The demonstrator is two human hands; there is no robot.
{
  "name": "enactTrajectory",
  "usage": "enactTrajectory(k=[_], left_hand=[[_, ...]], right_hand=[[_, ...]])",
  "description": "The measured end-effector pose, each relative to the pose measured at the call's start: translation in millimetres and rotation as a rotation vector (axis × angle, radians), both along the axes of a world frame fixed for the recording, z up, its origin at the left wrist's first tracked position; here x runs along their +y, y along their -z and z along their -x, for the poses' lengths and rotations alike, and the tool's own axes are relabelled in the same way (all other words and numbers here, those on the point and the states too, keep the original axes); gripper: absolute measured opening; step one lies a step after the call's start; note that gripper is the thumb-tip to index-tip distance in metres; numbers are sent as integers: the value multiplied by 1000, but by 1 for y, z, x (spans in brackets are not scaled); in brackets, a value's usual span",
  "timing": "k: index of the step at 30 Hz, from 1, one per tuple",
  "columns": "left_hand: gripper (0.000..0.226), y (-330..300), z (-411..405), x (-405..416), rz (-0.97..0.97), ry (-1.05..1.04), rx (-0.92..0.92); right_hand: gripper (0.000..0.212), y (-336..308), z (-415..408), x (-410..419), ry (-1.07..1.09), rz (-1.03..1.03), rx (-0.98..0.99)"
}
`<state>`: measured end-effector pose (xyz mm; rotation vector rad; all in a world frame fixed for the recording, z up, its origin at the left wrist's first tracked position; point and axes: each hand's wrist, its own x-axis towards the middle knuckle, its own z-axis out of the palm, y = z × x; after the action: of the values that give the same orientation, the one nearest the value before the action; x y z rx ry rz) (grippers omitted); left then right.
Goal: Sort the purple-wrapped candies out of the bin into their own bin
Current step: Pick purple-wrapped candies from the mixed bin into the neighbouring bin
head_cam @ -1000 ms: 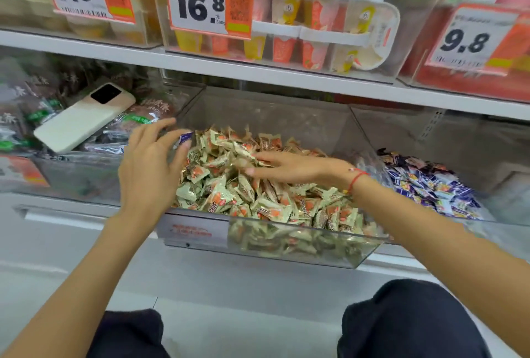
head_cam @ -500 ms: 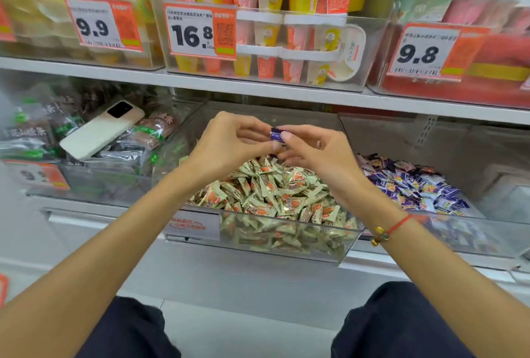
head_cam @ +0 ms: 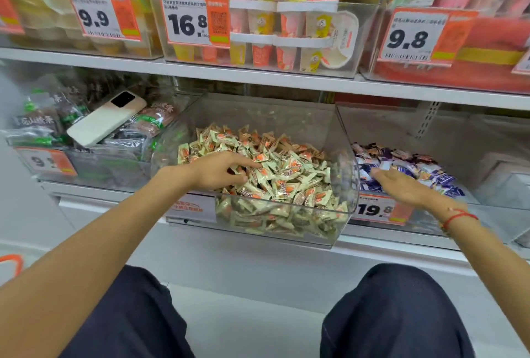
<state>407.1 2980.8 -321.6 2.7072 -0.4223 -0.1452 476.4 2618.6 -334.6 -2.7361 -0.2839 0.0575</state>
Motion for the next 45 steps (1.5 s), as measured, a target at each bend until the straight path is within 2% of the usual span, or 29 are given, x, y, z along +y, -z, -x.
enactTrajectory(k=[1,2,5,7,9,11,13,15,17,20,22,24,27,29,32,35,37,41,43,45], left_hand=[[36,-1,1,2,-3,-17,-22],[36,-2,2,4,-8,-41,-69],[32,-5,14,16,27,-178,-353],[27,-6,25,24,39,-287,-594],[26,-5,34,33,16,-405,-784],[30,0,40,40,34,-538,-883],[36,7,45,47,78,-656,-881],[37,19,48,55,135,-725,-795],[37,29,51,61,233,-769,-696],[41,33,55,65,285,-773,-632],[39,32,59,62,284,-763,-652],[37,33,60,60,265,-773,-663],[35,35,63,59,233,-796,-678],[38,35,63,60,221,-813,-675],[41,36,62,60,241,-800,-651],[39,40,64,62,337,-779,-600],[37,43,66,62,407,-758,-571],[31,42,63,60,438,-758,-589],[32,44,64,59,427,-774,-599],[33,45,65,59,400,-791,-604]], right_hand=[[59,-2,-4,0,-6,35,107],[54,-7,-5,1,-35,87,82],[34,-24,-2,15,-104,57,-250],[26,-35,12,39,-151,-64,-466],[23,-45,27,73,-228,-162,-568],[21,-52,36,113,-337,-185,-627],[19,-53,39,154,-487,-186,-584],[22,-46,38,194,-748,-133,-483],[28,-35,37,231,-1013,-50,-360],[38,-19,29,273,-1241,125,-251],[46,-11,23,289,-1302,326,-301],[41,-4,17,294,-1351,430,-448],[23,4,11,287,-1349,416,-613],[18,6,1,277,-1278,351,-636],[20,4,-13,267,-1143,286,-643],[25,5,-19,266,-1076,316,-693],[28,3,-17,266,-1182,290,-655],[28,0,-2,282,-1458,46,-199],[35,11,2,294,-1545,59,-175],[42,22,0,299,-1587,150,-284]])
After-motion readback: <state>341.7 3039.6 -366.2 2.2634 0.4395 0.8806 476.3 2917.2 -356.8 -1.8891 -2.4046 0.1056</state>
